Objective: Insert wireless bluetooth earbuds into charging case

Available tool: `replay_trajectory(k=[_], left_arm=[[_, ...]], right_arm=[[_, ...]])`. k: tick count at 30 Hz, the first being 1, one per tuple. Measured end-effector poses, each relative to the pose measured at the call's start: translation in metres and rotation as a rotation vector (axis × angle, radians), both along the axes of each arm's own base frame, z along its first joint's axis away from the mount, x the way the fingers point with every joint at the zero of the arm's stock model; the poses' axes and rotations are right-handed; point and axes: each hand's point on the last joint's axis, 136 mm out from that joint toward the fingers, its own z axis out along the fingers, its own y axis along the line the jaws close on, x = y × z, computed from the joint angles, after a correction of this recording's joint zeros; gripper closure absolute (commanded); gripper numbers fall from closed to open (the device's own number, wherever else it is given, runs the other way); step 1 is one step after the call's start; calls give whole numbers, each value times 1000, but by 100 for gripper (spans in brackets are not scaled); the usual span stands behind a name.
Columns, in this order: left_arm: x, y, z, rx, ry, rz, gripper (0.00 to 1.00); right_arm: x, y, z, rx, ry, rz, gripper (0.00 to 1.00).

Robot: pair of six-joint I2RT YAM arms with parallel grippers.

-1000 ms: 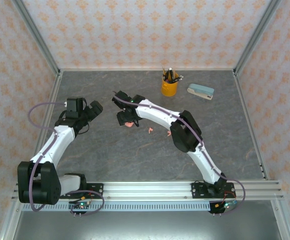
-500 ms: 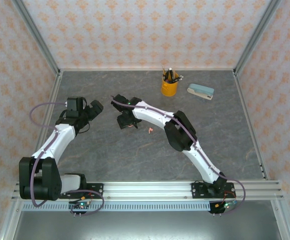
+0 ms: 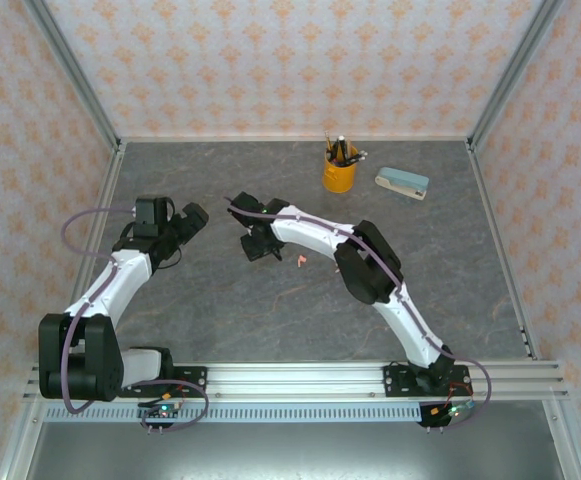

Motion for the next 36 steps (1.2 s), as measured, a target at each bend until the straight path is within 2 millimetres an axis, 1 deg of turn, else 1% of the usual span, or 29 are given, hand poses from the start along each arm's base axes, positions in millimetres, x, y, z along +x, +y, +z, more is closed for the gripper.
replay_trajectory(k=[4, 10, 11, 13, 15, 17, 20, 23, 27, 31, 33, 36], left_arm=[[-2, -1, 4, -3, -14, -3, 0], [-3, -4, 17, -18, -53, -9, 0], [-4, -4, 19, -20, -58, -9, 0], [-5, -4, 19, -26, -62, -6, 0], [-6, -4, 20, -31, -65, -2, 0], [-6, -4, 22, -33, -69, 0, 0], [-6, -7, 22, -33, -70, -6, 0], [-7, -11, 22, -34, -69, -18, 0], [-7, -15, 22, -39, -68, -23, 0], [-7, -17, 21, -43, -64, -25, 0], [-7, -19, 20, -44, -61, -28, 0], [-7, -19, 20, -44, -59, -28, 0]], right_arm=[[-14, -8, -1, -10, 20, 18, 52], [-43, -22, -1, -36, 44, 51, 52], [-48, -24, -1, -39, 47, 55, 50], [-56, -30, -3, -47, 56, 60, 42], [-58, -33, -4, -44, 57, 52, 34], [-61, -36, -3, -35, 57, 32, 28], [-68, -46, 1, -20, 74, -35, 25], [-74, -51, 14, 31, 92, -162, 25], [-72, -48, 40, 148, 100, -373, 24], [-62, -46, 50, 187, 81, -508, 24], [-49, -38, 55, 186, 60, -532, 24], [-25, -16, 61, 205, 22, -537, 24]])
